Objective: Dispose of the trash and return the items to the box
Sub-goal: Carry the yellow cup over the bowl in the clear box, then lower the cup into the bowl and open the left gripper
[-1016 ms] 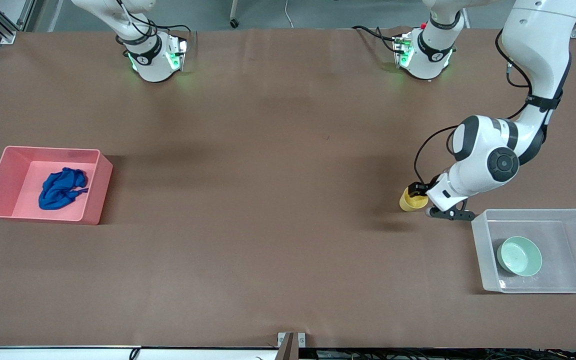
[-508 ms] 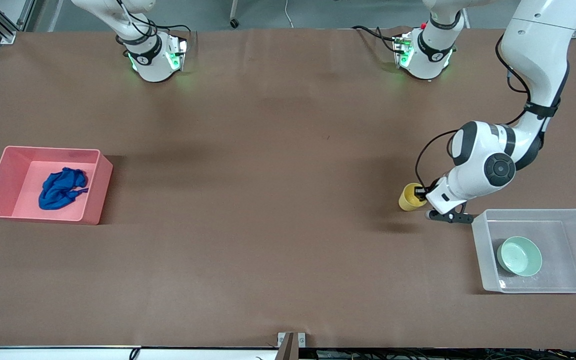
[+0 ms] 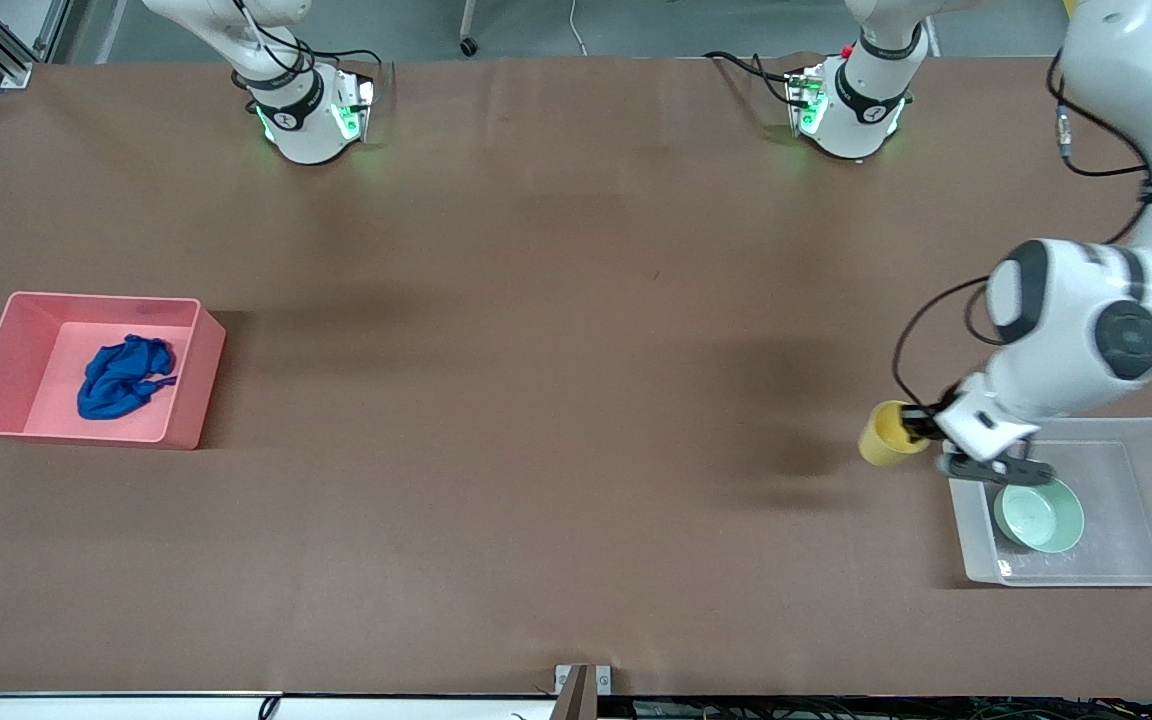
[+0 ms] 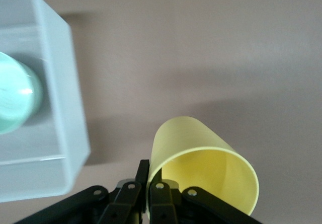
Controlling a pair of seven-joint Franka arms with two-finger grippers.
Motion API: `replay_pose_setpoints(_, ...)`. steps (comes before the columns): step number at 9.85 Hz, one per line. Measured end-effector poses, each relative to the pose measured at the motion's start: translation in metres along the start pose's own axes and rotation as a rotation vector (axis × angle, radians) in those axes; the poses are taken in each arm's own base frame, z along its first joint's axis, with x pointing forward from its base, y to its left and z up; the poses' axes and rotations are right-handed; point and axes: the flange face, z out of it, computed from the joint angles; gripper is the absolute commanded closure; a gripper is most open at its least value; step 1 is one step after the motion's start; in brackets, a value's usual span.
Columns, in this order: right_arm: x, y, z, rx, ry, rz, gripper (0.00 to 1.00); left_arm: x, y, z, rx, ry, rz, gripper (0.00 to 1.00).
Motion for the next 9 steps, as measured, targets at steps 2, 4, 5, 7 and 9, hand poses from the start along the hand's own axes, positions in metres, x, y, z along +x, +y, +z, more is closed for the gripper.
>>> replay_pose_setpoints(2, 0.000, 0.000, 0.000, 0.000, 0.000, 0.000, 0.00, 0.023, -0.067, -0.020, -0.006, 0.022, 0.062, 1.00)
replay_pose_setpoints(4, 0.000, -0.001, 0.000, 0.000, 0.000, -0.001, 0.00, 0.032, -0.145, -0.008, -0.006, 0.033, 0.142, 1.00)
replay_pose_setpoints(5, 0.000, -0.001, 0.000, 0.000, 0.000, -0.001, 0.00, 0.034, -0.175, 0.002, 0.014, 0.033, 0.176, 1.00)
replay_pose_setpoints(7, 0.000, -0.001, 0.000, 0.000, 0.000, -0.002, 0.00, 0.037, -0.211, 0.021, 0.050, 0.023, 0.234, 1.00)
replay_pose_setpoints(9, 0.000, -0.001, 0.000, 0.000, -0.001, -0.002, 0.00, 0.036, -0.228, 0.040, 0.072, 0.017, 0.253, 0.99)
